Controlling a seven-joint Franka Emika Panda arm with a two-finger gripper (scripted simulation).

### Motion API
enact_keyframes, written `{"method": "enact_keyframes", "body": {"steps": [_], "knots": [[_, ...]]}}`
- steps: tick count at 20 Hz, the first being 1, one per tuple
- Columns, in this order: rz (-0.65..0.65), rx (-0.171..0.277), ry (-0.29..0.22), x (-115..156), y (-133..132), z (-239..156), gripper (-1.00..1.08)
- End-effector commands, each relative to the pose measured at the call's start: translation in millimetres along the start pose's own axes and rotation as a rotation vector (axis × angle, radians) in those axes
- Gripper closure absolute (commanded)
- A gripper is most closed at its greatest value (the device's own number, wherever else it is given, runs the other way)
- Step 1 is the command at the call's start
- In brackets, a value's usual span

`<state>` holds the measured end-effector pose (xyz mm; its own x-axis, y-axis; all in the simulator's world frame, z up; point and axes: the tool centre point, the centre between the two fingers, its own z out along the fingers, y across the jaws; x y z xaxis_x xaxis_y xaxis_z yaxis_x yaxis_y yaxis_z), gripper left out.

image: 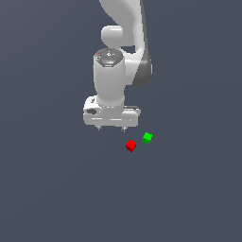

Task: Stack the red cube on top of the green cube.

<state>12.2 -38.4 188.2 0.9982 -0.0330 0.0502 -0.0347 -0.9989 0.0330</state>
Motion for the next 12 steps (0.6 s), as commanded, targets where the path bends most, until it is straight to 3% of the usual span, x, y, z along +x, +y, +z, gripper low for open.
{"method": "enact_keyframes", "body": {"steps": [1, 12], "knots": [[0.000, 0.000, 0.000, 0.0, 0.0, 0.0, -0.92], [0.069, 0.002, -0.007, -5.2, -10.1, 13.7, -0.92]]}}
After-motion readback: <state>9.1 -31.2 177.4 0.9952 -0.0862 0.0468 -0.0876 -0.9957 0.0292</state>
